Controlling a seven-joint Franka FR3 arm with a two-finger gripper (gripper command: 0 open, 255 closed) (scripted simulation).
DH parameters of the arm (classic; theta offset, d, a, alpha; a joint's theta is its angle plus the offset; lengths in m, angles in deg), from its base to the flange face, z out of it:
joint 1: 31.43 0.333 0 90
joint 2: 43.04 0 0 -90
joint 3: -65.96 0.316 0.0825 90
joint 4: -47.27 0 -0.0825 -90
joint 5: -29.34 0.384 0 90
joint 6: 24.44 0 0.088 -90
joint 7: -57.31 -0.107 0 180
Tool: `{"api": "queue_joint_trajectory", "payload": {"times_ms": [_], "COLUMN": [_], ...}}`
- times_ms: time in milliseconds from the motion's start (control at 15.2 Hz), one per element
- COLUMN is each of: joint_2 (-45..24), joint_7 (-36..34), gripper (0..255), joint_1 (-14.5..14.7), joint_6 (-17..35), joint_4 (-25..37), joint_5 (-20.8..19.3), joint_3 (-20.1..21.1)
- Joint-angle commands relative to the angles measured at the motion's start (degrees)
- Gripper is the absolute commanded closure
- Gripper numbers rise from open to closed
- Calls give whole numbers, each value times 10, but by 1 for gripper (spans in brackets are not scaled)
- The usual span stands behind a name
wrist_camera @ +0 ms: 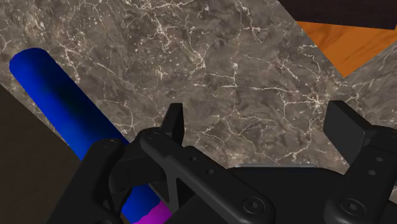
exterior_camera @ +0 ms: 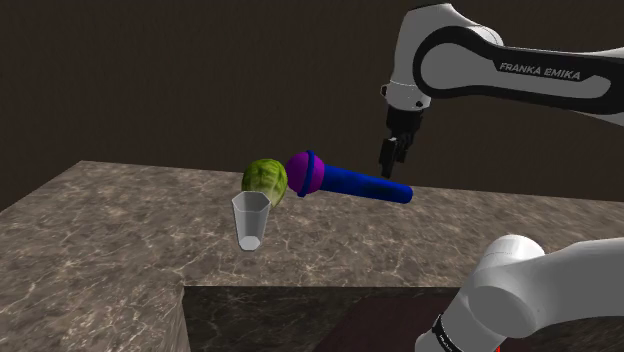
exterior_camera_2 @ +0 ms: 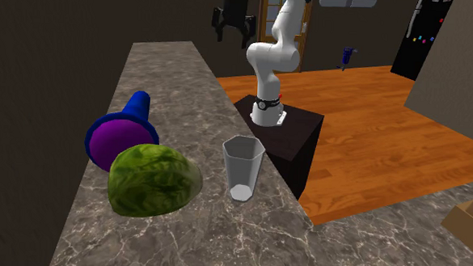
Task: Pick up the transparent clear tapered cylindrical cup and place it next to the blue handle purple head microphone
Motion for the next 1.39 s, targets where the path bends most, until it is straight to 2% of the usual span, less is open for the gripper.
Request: {"api": "queue_joint_trajectory", "payload": {"times_ms": [0,726,1320], "joint_2": [0,-169,-342], "joint_7": [0,-110,-203], "gripper": [0,0,0], "joint_1": [0,24,38], "joint_6": [0,127,198], "joint_4": [0,42,140], "joint_5": [0,37,15], "joint_3": [0,88,151]}}
